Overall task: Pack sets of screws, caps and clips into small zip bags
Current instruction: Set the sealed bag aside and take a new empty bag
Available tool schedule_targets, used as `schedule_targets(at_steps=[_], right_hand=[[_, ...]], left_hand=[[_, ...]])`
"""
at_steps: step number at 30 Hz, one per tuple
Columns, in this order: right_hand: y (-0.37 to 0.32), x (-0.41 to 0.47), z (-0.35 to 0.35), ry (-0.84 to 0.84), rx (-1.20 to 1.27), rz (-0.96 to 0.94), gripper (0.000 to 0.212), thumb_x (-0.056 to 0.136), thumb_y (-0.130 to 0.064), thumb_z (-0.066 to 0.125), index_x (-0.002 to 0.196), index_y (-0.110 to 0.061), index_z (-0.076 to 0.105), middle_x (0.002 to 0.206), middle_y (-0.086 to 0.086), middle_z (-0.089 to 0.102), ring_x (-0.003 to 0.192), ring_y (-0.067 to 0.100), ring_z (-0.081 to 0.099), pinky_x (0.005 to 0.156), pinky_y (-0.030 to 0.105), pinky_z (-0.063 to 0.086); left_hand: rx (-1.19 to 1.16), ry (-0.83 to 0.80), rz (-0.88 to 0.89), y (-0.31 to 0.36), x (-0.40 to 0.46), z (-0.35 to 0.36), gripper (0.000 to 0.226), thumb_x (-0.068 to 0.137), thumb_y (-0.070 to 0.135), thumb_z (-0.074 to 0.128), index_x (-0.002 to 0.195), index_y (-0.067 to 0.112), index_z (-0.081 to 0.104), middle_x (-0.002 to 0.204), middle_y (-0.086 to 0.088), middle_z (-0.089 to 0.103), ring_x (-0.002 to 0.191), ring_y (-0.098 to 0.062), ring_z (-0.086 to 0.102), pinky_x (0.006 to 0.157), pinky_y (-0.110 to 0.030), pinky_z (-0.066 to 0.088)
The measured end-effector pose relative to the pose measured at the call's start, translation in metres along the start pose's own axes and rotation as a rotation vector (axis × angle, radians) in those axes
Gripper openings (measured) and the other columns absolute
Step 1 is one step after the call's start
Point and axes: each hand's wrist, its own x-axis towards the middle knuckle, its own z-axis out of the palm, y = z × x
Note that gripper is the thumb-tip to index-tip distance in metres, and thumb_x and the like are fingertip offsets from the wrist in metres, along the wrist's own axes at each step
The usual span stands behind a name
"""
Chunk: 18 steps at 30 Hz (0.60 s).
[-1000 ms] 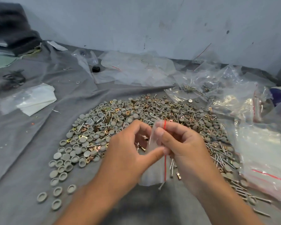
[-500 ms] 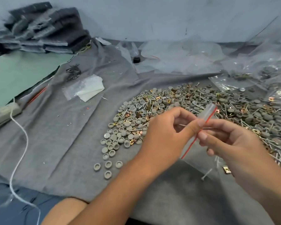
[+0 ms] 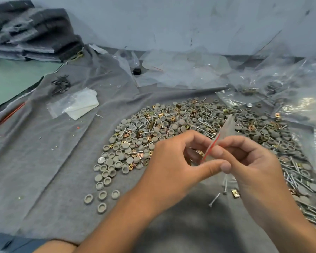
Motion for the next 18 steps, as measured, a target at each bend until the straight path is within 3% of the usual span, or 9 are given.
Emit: schedule_targets(at_steps=[4, 8, 11, 14, 16, 18], right_hand=[[0.000, 0.002, -0.002, -0.007, -0.009, 0.013, 0.016, 0.066, -0.033, 0.078, 0.079, -0.023, 0.076, 0.075, 0.005, 0.074, 0.061, 0.004, 0.064, 0.056, 0.011, 0.049], [-0.003, 0.003, -0.002, -0.021, -0.040, -0.007, 0.019, 0.066, -0.033, 0.078, 0.081, -0.022, 0.074, 0.068, 0.000, 0.065, 0.060, 0.004, 0.059, 0.057, 0.012, 0.048], [-0.002, 0.003, -0.005, 0.007, -0.086, -0.021, 0.033, 0.064, -0.029, 0.080, 0.089, -0.012, 0.067, 0.066, -0.003, 0.061, 0.061, 0.006, 0.059, 0.057, 0.014, 0.048], [0.000, 0.000, -0.009, 0.013, -0.132, -0.008, 0.024, 0.068, -0.029, 0.078, 0.086, -0.019, 0.067, 0.063, -0.008, 0.056, 0.060, 0.007, 0.053, 0.057, 0.016, 0.049], [0.001, 0.000, -0.013, -0.001, -0.154, 0.001, 0.015, 0.074, -0.023, 0.080, 0.083, -0.027, 0.068, 0.063, -0.009, 0.054, 0.061, 0.006, 0.051, 0.058, 0.017, 0.048], [0.005, 0.001, -0.018, -0.028, -0.192, -0.018, 0.023, 0.082, -0.010, 0.080, 0.083, -0.029, 0.067, 0.063, -0.010, 0.054, 0.060, 0.004, 0.049, 0.056, 0.014, 0.046]], left_hand=[[-0.140, -0.056, -0.055, -0.005, 0.002, -0.005, 0.018, 0.086, 0.018, 0.081, 0.104, 0.017, 0.077, 0.092, 0.003, 0.079, 0.084, -0.014, 0.076, 0.079, -0.029, 0.061], [-0.201, -0.078, -0.117, -0.005, 0.005, -0.008, 0.016, 0.093, 0.020, 0.073, 0.107, 0.015, 0.078, 0.096, 0.000, 0.080, 0.090, -0.018, 0.077, 0.079, -0.026, 0.060], [-0.203, -0.101, -0.154, -0.004, 0.005, -0.006, 0.017, 0.096, 0.021, 0.068, 0.106, 0.010, 0.077, 0.097, -0.002, 0.079, 0.093, -0.016, 0.076, 0.086, -0.036, 0.060], [-0.051, 0.070, -0.137, -0.002, 0.005, -0.007, 0.012, 0.096, 0.027, 0.068, 0.095, 0.022, 0.078, 0.080, 0.010, 0.077, 0.072, -0.003, 0.071, 0.064, -0.024, 0.058], [0.119, 0.229, -0.073, -0.001, 0.005, -0.012, 0.010, 0.096, 0.031, 0.066, 0.093, 0.030, 0.075, 0.080, 0.014, 0.075, 0.071, -0.007, 0.071, 0.062, -0.030, 0.059], [0.234, 0.376, 0.024, 0.000, 0.006, -0.019, 0.003, 0.096, 0.031, 0.067, 0.095, 0.033, 0.069, 0.078, 0.016, 0.074, 0.063, -0.003, 0.066, 0.053, -0.017, 0.048]])
